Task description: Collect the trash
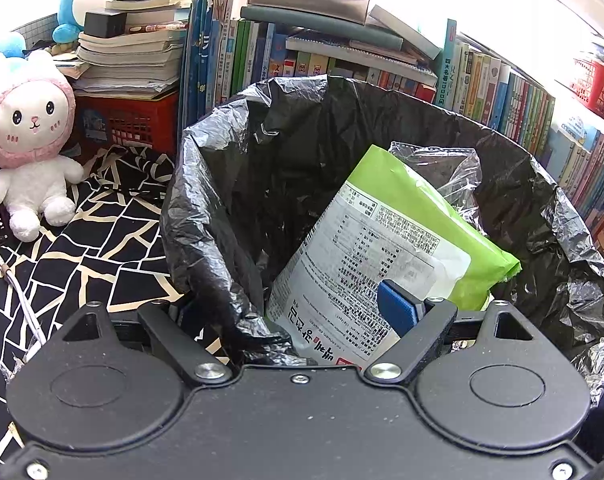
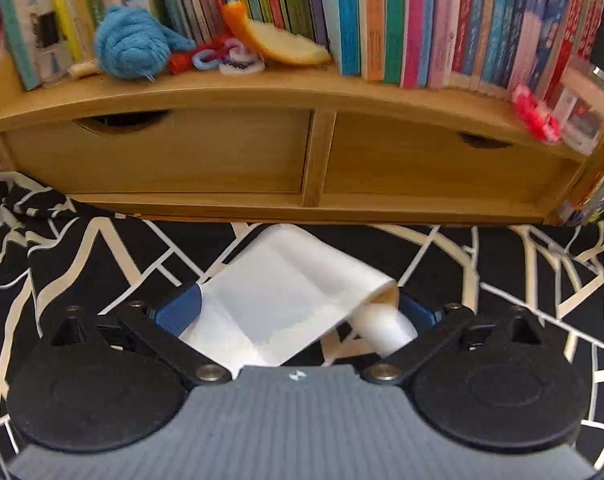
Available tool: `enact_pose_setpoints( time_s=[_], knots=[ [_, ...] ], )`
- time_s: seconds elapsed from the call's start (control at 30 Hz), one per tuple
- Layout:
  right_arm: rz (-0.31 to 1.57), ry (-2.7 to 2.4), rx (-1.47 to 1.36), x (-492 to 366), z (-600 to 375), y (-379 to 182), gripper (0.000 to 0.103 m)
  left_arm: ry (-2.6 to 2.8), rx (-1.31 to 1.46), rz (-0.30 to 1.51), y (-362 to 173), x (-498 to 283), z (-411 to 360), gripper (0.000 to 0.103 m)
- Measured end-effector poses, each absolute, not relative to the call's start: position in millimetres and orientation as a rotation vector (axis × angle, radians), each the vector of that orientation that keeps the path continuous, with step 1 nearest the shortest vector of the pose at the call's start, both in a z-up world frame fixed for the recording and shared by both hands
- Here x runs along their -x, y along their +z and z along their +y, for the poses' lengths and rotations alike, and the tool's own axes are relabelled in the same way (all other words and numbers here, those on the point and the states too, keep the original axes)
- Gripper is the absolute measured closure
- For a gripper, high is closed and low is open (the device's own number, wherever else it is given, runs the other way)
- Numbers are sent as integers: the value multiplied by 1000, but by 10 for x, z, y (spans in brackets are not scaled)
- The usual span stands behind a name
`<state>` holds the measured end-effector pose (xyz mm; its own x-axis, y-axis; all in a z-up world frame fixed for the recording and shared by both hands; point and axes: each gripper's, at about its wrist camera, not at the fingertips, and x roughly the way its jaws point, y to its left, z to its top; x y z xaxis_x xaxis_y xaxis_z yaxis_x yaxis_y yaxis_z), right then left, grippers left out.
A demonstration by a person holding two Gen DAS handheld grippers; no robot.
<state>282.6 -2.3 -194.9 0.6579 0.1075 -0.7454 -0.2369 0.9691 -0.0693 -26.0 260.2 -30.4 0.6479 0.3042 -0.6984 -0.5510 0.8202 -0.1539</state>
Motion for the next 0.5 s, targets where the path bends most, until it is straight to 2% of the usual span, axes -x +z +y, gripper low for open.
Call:
enact_pose_setpoints(
  time_s=[0.07,0.23,0.3,0.37,0.4,0.5],
  knots=[
    [845,194,143,-2844,-23,-1954,2,499,375,709,-304,259,2612,17],
    [841,259,137,-2737,-4,-1881,35,500,375,705,-304,235,2626,17],
    [842,265,141,-2701,13,-1842,59,500,374,706,-303,228,2628,17],
    [846,283,121,-2672,6,-1800,72,500,371,706,-303,227,2627,17],
    [843,287,115,-2642,18,-1784,84,500,370,706,-304,226,2627,17],
    [808,273,133,-2581,66,-1672,90,499,368,706,-308,231,2626,18]
  ],
)
